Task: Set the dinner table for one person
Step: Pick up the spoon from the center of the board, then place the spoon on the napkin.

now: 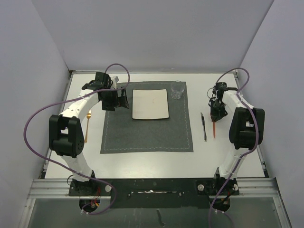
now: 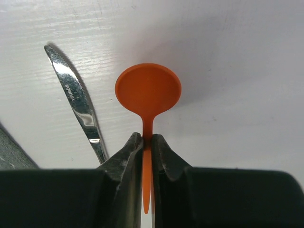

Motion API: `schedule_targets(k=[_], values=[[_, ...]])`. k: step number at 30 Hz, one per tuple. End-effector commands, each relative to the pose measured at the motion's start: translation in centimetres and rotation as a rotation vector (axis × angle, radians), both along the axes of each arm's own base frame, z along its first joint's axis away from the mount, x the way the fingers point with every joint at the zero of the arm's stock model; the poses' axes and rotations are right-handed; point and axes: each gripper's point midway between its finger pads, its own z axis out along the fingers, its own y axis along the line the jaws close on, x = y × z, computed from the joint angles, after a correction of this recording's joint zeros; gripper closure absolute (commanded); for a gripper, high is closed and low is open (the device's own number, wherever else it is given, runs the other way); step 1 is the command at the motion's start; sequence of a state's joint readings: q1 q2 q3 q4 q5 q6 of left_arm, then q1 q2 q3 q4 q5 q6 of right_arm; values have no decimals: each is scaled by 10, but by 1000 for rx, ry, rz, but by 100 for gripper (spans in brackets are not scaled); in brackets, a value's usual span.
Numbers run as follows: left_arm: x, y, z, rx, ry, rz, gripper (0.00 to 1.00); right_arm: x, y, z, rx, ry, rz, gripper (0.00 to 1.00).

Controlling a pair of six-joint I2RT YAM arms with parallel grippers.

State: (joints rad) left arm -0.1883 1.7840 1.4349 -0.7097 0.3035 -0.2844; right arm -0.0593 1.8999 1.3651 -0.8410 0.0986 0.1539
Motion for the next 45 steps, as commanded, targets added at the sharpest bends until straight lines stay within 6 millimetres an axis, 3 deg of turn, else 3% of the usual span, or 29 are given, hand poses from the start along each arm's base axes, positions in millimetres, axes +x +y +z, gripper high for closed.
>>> schedule_targets(k=[1,9,16,29,45], values=[[9,-4,19,-21,-71,-6,2,12,3,44,-19,-95,7,100],[8,-3,20,-17,-73,-4,2,6,22,47,-15,-85,27,100],[8,-3,20,-16,-75,-4,2,7,55,44,-29,-62,66,100],[6,-2,20,-12,-73,-6,2,31,109,43,-30,-51,84,100],[10,12,19,66,-110,36,2,42,164,35,3,-67,134,100]])
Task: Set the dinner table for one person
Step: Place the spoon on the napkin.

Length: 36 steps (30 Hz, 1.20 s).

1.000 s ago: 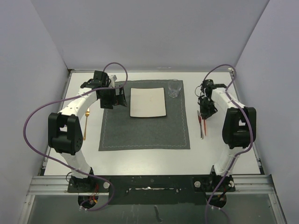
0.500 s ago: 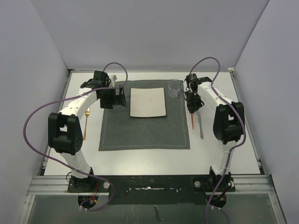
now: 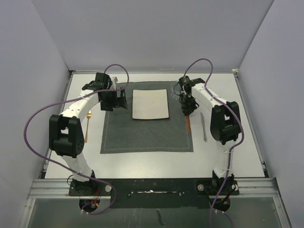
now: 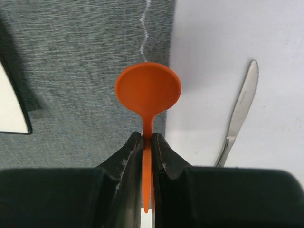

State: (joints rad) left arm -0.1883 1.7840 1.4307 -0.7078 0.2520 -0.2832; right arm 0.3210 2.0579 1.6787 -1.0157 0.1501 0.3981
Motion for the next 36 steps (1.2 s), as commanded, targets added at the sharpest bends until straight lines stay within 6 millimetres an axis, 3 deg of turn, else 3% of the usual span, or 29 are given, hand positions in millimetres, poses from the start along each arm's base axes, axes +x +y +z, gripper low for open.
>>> schedule_targets(k=[1,10,23,36], values=[[8,5,24,27,-110,14,2,14,22,14,15,-55,9,100],[8,8,27,45,-128,24,2,16,45,3,-1,-69,-32,100],[9,7,29,41,-133,19,2,24,42,-13,-26,-56,-94,100],[10,9,26,49,-129,19,2,35,34,-15,-43,-62,-64,100]])
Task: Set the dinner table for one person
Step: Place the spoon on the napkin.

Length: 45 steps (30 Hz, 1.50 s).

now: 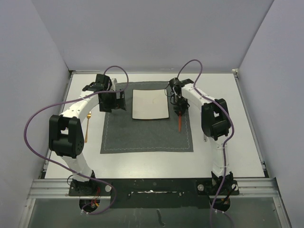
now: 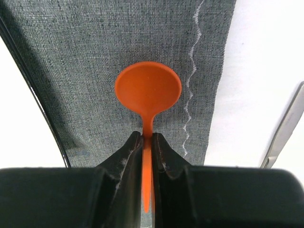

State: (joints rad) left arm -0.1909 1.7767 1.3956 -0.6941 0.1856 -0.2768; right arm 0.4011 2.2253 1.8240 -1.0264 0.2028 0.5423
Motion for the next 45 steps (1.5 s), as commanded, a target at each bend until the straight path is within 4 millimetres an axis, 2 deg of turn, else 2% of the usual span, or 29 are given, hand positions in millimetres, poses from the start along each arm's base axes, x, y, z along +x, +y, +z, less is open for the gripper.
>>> schedule_targets(k=[1,25,35,45], values=[[13,-2,36,-10,-128,-8,2,16,-5,14,-16,-58,10,100],[13,0,27,6,-103,-6,2,31,-16,4,-12,-37,71,100],[15,1,23,10,-92,-4,2,29,-14,-3,2,-22,71,100],[15,0,23,6,-94,-6,2,31,-10,3,21,-37,65,100]])
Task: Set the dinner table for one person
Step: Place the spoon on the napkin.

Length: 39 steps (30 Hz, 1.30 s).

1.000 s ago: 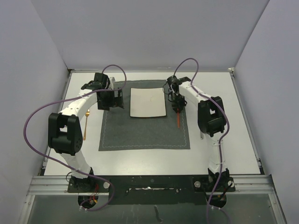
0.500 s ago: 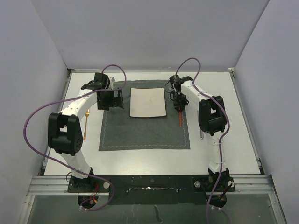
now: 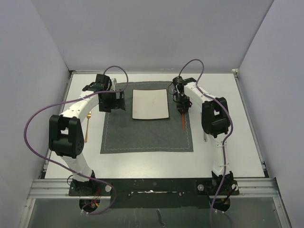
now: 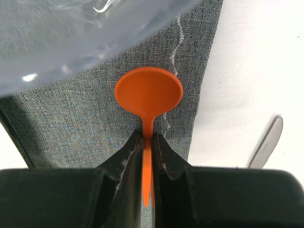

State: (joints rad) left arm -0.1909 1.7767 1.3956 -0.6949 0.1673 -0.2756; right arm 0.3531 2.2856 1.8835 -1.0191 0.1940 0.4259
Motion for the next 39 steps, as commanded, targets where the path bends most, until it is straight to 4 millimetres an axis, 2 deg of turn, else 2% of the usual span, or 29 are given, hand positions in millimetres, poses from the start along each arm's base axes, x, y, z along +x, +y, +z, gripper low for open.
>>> schedule_targets(k=[1,19,39], values=[[14,-3,24,-9,-89,-15,2,13,9,14,37,-51,-2,100],[14,-3,25,-10,-92,-18,2,14,18,24,49,-69,3,100],[14,-3,23,-9,-87,-20,2,14,24,1,59,-35,-11,100]])
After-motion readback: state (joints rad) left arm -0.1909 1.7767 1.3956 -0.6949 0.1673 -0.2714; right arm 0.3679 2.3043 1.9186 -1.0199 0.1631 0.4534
